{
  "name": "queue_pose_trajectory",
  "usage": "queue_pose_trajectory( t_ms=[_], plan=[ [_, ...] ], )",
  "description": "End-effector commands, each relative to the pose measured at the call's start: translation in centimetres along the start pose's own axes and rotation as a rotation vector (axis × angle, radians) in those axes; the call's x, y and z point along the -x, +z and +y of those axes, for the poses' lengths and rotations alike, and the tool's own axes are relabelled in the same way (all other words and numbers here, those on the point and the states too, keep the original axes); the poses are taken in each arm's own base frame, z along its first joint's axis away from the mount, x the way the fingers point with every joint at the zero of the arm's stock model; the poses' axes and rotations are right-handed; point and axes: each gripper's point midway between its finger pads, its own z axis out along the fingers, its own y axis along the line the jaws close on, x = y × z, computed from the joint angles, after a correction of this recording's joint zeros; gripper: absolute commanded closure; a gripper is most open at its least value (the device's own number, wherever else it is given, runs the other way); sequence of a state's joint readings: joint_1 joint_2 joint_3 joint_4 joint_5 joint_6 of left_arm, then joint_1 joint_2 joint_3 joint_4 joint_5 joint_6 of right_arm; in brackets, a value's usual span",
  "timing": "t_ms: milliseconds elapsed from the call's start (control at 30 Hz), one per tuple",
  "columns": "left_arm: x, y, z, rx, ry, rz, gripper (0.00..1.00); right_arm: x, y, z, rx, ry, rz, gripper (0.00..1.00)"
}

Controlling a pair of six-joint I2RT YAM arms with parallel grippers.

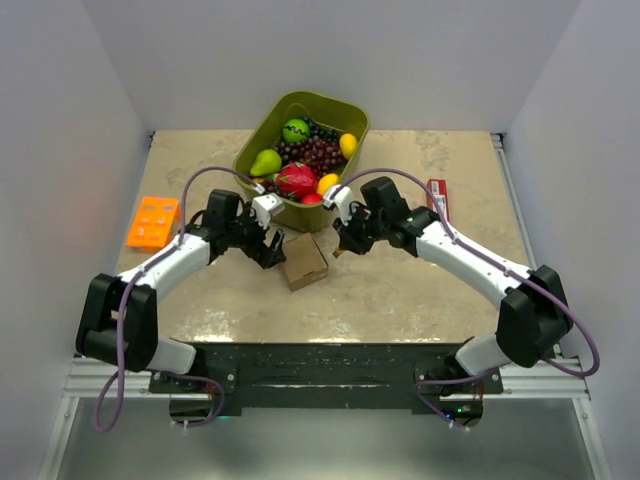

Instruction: Unpack the express box

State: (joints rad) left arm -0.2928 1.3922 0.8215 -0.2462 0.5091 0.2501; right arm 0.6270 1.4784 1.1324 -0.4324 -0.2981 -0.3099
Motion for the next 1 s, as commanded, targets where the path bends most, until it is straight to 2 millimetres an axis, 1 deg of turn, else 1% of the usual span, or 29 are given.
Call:
queue_pose_trajectory(
  t_ms=[0, 33, 67, 133, 167, 267, 300, 333, 367, 400, 433, 467, 500, 533, 567, 600, 633, 667, 700, 733, 767, 800, 933, 967],
  plan=[
    [2.5, 0.9, -2.0, -0.149, -0.128, -0.101, 0.02, 2.1, -0.9, -0.9, -0.038, -0.037, -0.058, 1.00],
    [2.6, 1.2, -2.2, -0.165, -0.131, -0.124, 0.02, 2.0, -0.8, -0.8, -0.031, -0.033, -0.057, 1.00],
    [2.4, 1.4, -2.8, -0.207, -0.162, -0.120, 0.02, 2.0, -0.7, -0.6, -0.024, -0.031, -0.055, 1.00],
    [2.2, 1.8, -3.2, -0.232, -0.194, -0.123, 0.02, 1.9, -0.5, -0.3, -0.004, -0.028, -0.052, 1.00],
    [1.9, 1.8, -3.7, -0.268, -0.235, -0.119, 0.02, 1.9, -0.3, 0.0, 0.005, -0.032, -0.052, 1.00],
    [0.9, 2.0, -4.7, -0.316, -0.286, -0.091, 0.04, 1.9, 0.2, 0.7, 0.025, -0.041, -0.045, 1.00],
    [0.6, 1.9, -4.9, -0.323, -0.301, -0.079, 0.04, 2.1, 0.2, 0.9, 0.031, -0.043, -0.047, 1.00],
    [-0.2, 1.8, -5.4, -0.336, -0.322, -0.053, 0.05, 2.1, 0.5, 1.1, 0.040, -0.043, -0.045, 1.00],
    [-0.5, 1.5, -5.8, -0.354, -0.326, -0.046, 0.06, 2.2, 0.7, 1.5, 0.053, -0.048, -0.047, 1.00],
    [-1.3, 1.3, -6.3, -0.363, -0.349, -0.022, 0.07, 2.6, 0.7, 1.6, 0.054, -0.048, -0.053, 1.00],
    [-1.6, 1.1, -6.5, -0.361, -0.362, -0.012, 0.08, 2.4, 1.2, 1.9, 0.065, -0.049, -0.045, 1.00],
    [-1.8, 0.8, -6.4, -0.343, -0.363, -0.009, 0.08, 2.7, 1.4, 2.5, 0.081, -0.057, -0.048, 1.00],
    [-2.0, 0.6, -6.5, -0.334, -0.364, -0.004, 0.08, 3.1, 1.5, 2.7, 0.088, -0.064, -0.053, 1.00],
    [-2.4, 0.1, -6.4, -0.313, -0.363, 0.008, 0.10, 3.2, 1.8, 2.9, 0.093, -0.065, -0.051, 1.00],
    [-3.1, 0.2, -5.0, -0.214, -0.366, 0.035, 0.10, 3.3, 2.0, 3.4, 0.102, -0.068, -0.047, 1.00],
    [-3.6, -0.1, -4.0, -0.153, -0.374, 0.057, 0.09, 3.6, 1.9, 3.4, 0.099, -0.073, -0.053, 1.00],
    [-3.5, -0.7, -2.2, -0.067, -0.390, 0.050, 0.07, 3.7, 1.9, 3.4, 0.096, -0.074, -0.049, 1.00],
    [-3.6, -1.0, -0.8, -0.004, -0.396, 0.049, 0.07, 3.8, 1.9, 3.2, 0.087, -0.068, -0.047, 1.00],
    [-3.1, -1.5, 0.1, 0.019, -0.404, 0.038, 0.07, 3.9, 1.6, 2.9, 0.063, -0.070, -0.040, 1.00],
    [-2.9, -1.9, 1.3, 0.040, -0.428, 0.025, 0.07, 4.0, 1.3, 2.6, 0.044, -0.070, -0.040, 1.00],
    [-2.2, -2.0, 0.9, -0.005, -0.433, 0.002, 0.07, 4.2, 0.6, 2.2, 0.015, -0.074, -0.049, 1.00],
    [-1.4, -2.1, 0.9, -0.030, -0.432, -0.017, 0.07, 4.1, 0.4, 1.7, -0.015, -0.072, -0.044, 1.00],
    [0.9, -2.1, 0.3, -0.112, -0.362, -0.073, 0.10, 3.9, -0.5, 1.3, -0.045, -0.082, -0.044, 1.00],
    [1.1, -2.1, 0.2, -0.116, -0.356, -0.076, 0.11, 3.8, -0.6, 1.2, -0.047, -0.076, -0.044, 1.00]
  ],
)
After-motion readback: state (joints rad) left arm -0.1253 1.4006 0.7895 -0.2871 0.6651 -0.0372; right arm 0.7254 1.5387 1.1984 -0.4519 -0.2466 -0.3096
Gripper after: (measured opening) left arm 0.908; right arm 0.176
